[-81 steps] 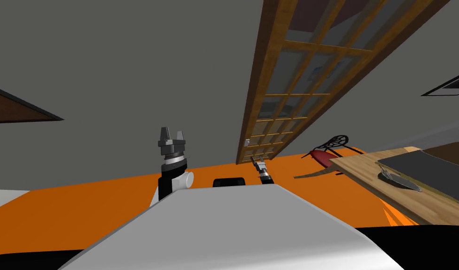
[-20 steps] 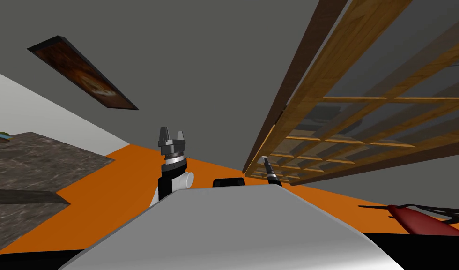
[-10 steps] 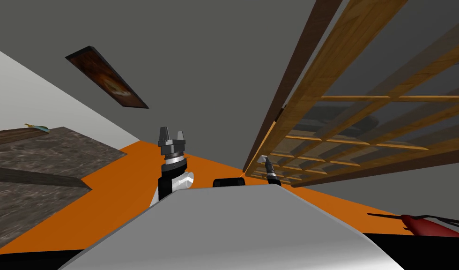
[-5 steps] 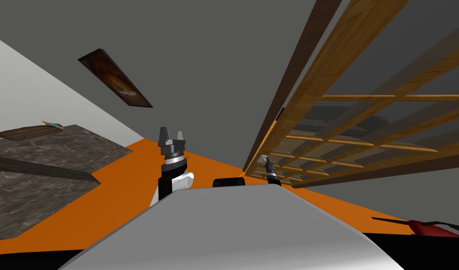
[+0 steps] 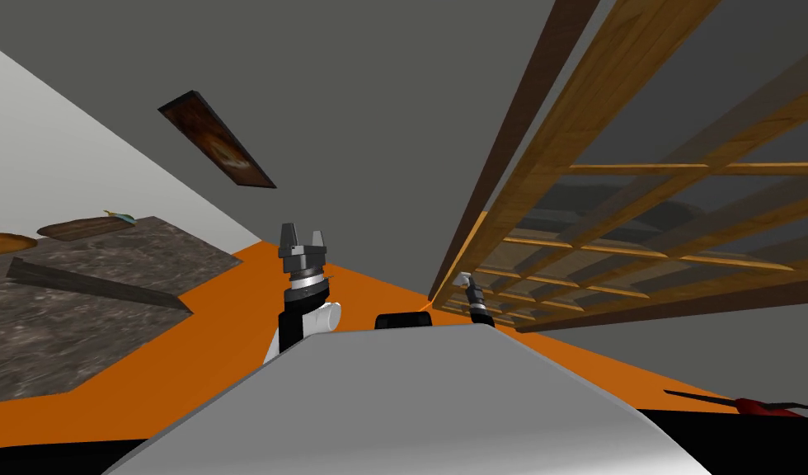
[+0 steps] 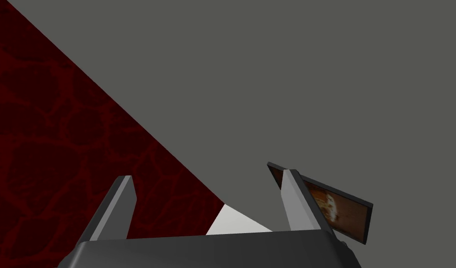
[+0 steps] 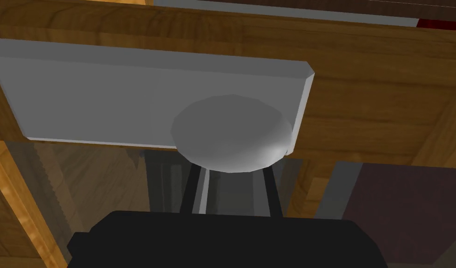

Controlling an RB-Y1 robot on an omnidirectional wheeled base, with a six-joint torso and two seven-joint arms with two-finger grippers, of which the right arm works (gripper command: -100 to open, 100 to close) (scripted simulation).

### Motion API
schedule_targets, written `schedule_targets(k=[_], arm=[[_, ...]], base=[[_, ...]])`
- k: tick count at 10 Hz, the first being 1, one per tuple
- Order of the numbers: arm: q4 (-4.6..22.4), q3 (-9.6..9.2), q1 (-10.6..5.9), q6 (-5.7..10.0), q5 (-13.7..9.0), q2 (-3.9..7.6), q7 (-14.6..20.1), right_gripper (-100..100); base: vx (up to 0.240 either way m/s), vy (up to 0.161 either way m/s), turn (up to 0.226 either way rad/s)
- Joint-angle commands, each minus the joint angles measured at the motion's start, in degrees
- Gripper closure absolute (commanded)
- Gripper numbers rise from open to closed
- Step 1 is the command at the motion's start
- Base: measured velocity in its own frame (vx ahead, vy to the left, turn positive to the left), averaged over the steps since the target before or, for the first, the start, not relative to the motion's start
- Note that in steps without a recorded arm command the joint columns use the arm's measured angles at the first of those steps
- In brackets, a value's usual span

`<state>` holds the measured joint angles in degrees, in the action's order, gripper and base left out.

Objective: Pull the door open

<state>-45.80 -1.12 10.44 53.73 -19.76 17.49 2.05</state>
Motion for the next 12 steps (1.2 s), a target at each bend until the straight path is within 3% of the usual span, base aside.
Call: schedule_targets(k=[1,7,8,12], arm=[[-0.24,-0.68,-0.55,0.24,-0.13,-0.55,2.21,100],[0.06,-1.36,-1.30,-0.13,-2.89,-0.58,11.32,100],[0.39,-1.44,-0.77,-0.51,-3.81,-0.13,12.51,-100],[-0.49,-3.08,-0.83,-0.57,-6.69,-0.33,18.68,-100]], base=[[-0.036,-0.019,0.029],[-0.041,-0.011,0.054],[-0.050,-0.019,0.022],[-0.050,-0.005,0.014]])
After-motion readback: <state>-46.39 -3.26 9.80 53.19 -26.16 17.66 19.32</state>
